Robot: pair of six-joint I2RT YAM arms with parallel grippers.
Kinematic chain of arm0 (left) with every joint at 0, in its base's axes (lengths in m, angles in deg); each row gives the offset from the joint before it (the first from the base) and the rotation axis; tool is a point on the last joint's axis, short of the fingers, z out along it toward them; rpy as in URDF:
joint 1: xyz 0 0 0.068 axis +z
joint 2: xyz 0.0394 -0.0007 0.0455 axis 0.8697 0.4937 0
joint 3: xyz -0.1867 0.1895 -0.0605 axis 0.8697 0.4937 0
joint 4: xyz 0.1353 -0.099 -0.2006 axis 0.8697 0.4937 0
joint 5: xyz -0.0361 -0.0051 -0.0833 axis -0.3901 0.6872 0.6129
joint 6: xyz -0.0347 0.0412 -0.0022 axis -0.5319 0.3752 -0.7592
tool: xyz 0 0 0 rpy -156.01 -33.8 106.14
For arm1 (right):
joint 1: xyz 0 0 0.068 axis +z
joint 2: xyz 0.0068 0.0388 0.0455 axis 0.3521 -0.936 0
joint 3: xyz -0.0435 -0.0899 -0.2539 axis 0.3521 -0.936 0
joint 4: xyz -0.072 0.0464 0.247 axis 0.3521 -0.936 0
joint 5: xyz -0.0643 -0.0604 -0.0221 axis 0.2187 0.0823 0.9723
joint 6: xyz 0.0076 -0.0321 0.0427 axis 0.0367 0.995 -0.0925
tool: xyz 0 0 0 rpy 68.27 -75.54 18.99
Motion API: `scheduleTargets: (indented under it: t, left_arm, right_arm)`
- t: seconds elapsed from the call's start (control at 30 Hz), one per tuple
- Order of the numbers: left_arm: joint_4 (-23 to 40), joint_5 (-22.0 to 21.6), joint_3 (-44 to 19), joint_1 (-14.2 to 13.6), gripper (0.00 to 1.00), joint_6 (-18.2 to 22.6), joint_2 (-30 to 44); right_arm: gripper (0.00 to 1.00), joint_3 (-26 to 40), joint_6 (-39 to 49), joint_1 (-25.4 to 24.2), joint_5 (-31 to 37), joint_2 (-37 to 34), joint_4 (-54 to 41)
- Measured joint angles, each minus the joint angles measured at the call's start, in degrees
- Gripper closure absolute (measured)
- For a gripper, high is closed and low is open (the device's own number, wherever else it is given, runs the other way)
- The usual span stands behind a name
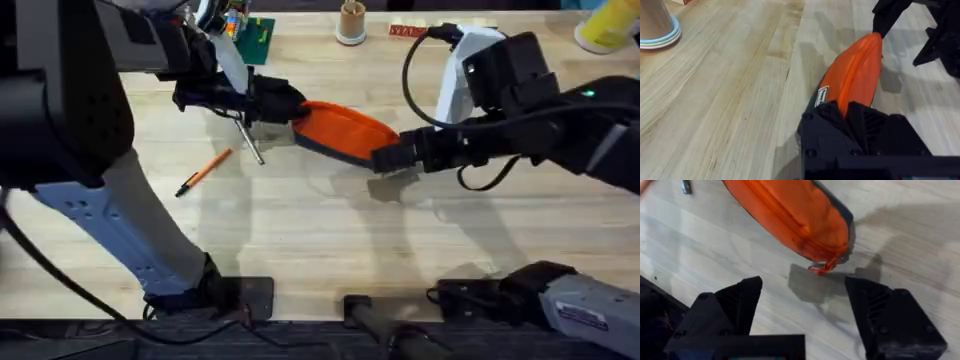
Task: Unzip the bag, pick up the pens from the table one at a time and place them inside, then zip the bag closed.
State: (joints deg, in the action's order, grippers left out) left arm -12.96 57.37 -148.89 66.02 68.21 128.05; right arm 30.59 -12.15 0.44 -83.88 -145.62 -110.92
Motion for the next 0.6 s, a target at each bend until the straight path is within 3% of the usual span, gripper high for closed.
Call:
scheduleTargets:
  t: [0.6]
  left_arm:
    - [0.01, 0.0, 0.0, 0.0, 0.958, 0.0, -0.01]
  right_arm:
    - [0.005, -4.1, 0.39, -7.57, -5.85, -2.45, 3.66]
